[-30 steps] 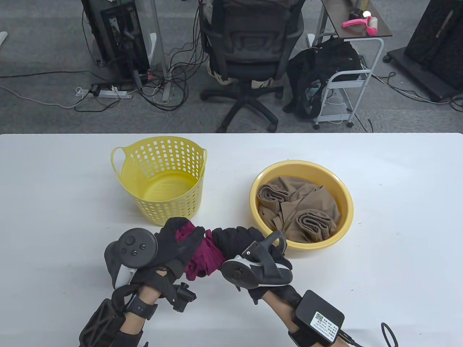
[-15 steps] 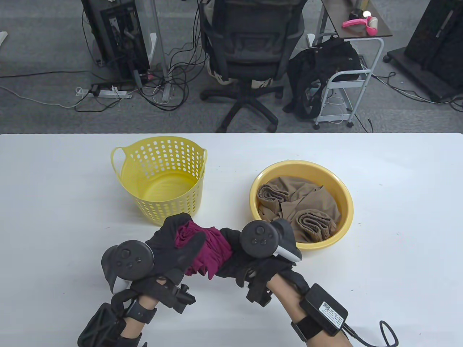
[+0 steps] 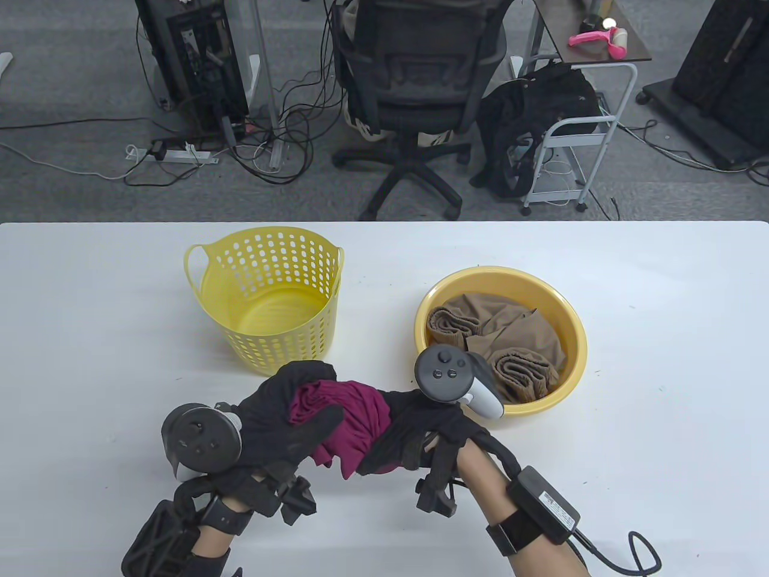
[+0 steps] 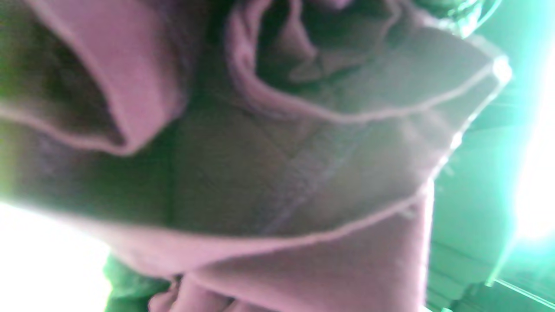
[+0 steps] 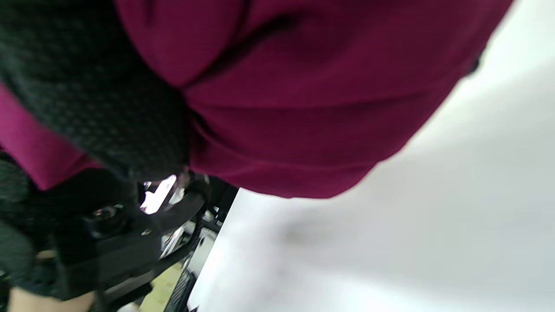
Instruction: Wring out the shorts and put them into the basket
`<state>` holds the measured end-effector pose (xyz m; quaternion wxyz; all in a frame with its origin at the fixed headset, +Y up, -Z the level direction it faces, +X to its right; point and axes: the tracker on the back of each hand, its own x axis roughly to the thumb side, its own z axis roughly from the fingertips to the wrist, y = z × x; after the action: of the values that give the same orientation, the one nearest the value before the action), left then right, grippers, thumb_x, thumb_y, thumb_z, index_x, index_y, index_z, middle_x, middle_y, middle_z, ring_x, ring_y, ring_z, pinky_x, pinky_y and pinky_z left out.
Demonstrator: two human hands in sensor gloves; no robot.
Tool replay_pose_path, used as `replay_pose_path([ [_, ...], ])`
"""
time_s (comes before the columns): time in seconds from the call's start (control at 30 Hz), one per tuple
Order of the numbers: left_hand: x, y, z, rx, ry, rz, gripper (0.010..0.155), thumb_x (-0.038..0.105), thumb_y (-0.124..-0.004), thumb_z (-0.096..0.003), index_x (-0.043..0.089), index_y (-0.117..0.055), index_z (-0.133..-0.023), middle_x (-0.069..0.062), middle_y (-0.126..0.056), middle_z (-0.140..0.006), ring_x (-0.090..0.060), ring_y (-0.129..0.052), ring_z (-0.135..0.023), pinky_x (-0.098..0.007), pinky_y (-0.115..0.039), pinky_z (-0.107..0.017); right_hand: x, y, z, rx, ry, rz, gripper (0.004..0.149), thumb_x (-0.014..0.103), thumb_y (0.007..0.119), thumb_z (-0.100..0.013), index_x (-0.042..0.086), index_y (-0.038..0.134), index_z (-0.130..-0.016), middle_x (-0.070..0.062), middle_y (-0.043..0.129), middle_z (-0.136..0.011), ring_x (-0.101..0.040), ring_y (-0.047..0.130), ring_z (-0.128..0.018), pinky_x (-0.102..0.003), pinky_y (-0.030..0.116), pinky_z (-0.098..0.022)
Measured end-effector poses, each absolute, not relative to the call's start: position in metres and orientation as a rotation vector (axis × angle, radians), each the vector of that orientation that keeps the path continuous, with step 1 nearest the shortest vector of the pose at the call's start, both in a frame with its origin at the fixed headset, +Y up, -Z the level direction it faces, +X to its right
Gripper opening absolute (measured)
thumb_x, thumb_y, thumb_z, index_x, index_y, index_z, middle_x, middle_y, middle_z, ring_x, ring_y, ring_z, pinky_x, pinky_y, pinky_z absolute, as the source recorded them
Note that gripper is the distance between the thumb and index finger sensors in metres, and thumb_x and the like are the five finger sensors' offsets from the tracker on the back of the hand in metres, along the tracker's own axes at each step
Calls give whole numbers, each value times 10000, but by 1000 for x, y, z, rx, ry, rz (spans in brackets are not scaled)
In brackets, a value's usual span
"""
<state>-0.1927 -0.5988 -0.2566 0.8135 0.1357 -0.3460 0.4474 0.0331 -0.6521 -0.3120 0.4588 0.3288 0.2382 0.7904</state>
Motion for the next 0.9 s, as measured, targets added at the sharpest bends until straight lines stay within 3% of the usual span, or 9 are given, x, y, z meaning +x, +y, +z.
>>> replay_pose_path([
  [0.43, -194, -597, -257, 271, -777, 966, 613, 563, -799, -546, 236, -564, -1008, -162, -775, -987, -400, -897, -803, -627, -668, -680, 32, -655, -312, 832, 636, 1899, 820, 491, 1048, -347, 47, 660, -918, -113, 865, -754, -299, 965, -489, -374, 850, -371],
  [0.9, -196, -597, -257, 276, -738, 934, 583, 555, -814, -549, 255, -587, -995, -162, -783, -980, -399, -904, -794, -629, -676, -672, 41, -649, -304, 802, 545, 1989, 921, 486, 1023, -381, 54, 537, -1033, -201, 725, -953, -440, 873, -741, -512, 773, -543],
])
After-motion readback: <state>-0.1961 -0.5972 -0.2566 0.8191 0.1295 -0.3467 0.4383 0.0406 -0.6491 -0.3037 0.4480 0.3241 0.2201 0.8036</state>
